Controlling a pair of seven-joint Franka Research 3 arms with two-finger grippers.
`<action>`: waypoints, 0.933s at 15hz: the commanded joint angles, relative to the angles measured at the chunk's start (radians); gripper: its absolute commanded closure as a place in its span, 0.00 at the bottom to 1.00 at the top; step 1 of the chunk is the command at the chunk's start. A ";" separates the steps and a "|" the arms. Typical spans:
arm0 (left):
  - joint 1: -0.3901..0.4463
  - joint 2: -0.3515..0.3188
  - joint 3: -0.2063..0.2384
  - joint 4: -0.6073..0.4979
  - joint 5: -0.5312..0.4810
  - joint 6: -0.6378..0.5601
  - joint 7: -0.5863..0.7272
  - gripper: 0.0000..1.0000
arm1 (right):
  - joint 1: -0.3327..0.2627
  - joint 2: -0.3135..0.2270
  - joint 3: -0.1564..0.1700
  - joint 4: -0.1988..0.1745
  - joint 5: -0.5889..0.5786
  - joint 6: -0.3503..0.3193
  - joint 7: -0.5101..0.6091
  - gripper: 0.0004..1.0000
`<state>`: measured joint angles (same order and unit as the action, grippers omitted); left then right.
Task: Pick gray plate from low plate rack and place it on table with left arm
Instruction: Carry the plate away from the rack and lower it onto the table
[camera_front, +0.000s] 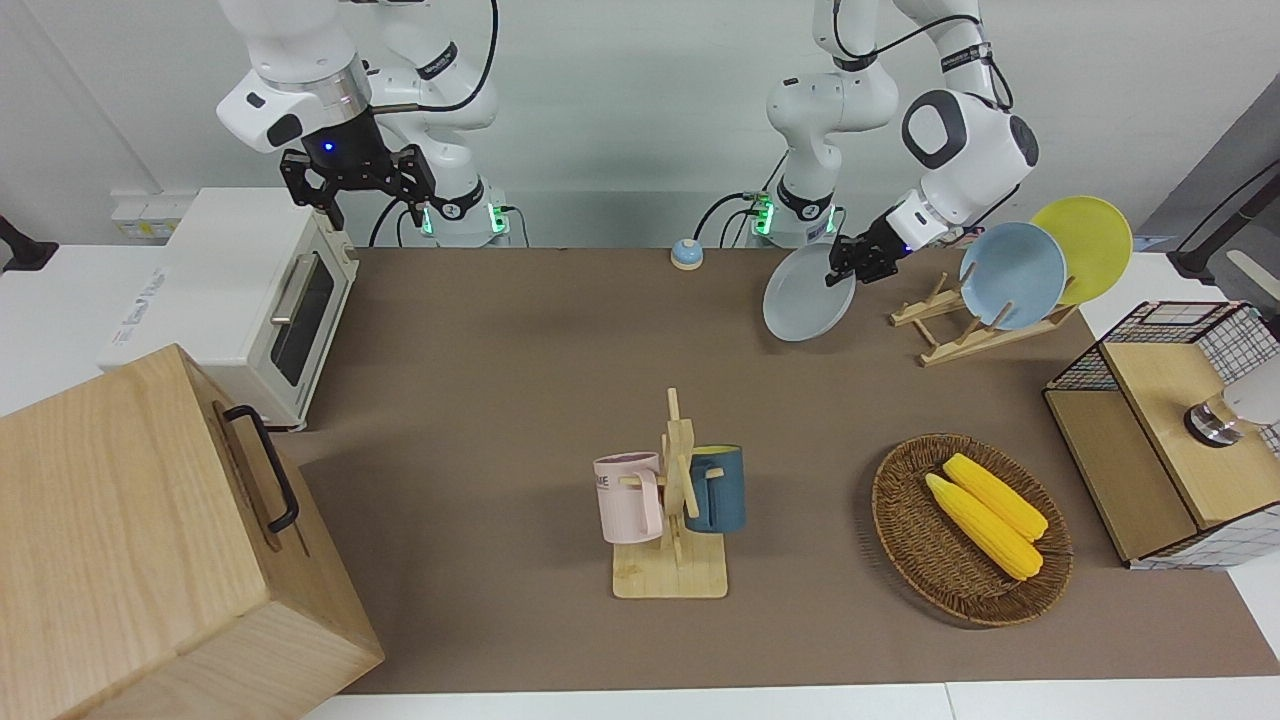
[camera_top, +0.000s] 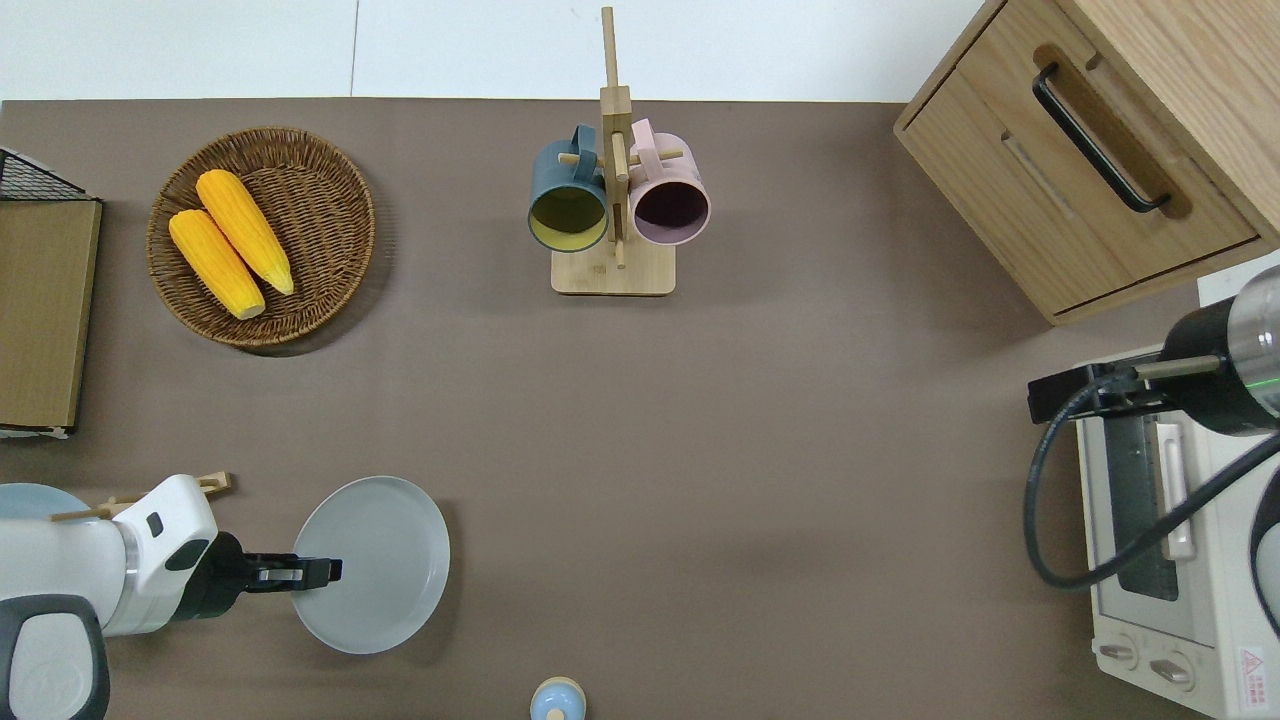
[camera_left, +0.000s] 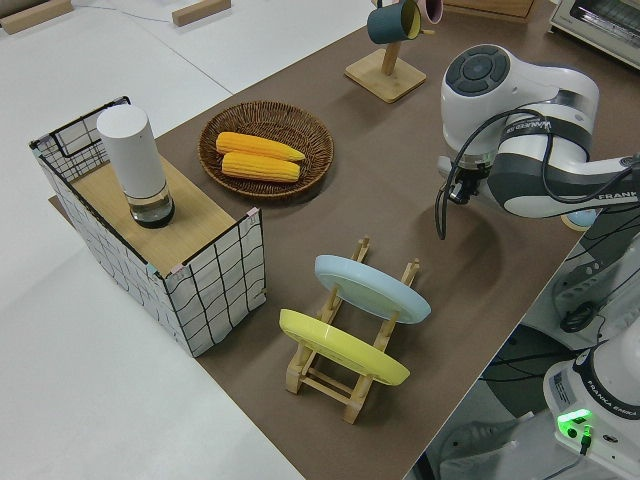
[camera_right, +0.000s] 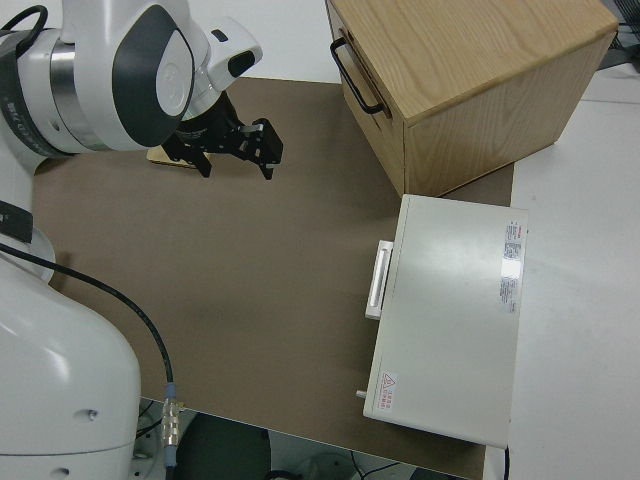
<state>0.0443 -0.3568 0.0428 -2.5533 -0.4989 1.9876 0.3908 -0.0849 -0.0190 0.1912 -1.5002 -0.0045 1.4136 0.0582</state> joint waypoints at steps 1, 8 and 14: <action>-0.001 0.030 0.005 -0.031 -0.029 0.059 0.072 1.00 | -0.007 -0.002 0.005 0.006 0.006 -0.015 0.000 0.01; -0.006 0.079 0.003 -0.061 -0.047 0.132 0.132 1.00 | -0.007 -0.002 0.005 0.006 0.006 -0.015 -0.001 0.01; -0.008 0.078 -0.001 -0.053 -0.036 0.135 0.132 0.20 | -0.007 -0.002 0.005 0.006 0.006 -0.015 0.000 0.01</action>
<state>0.0443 -0.2914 0.0449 -2.5887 -0.5274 2.0800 0.5042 -0.0849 -0.0190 0.1912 -1.5002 -0.0045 1.4136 0.0582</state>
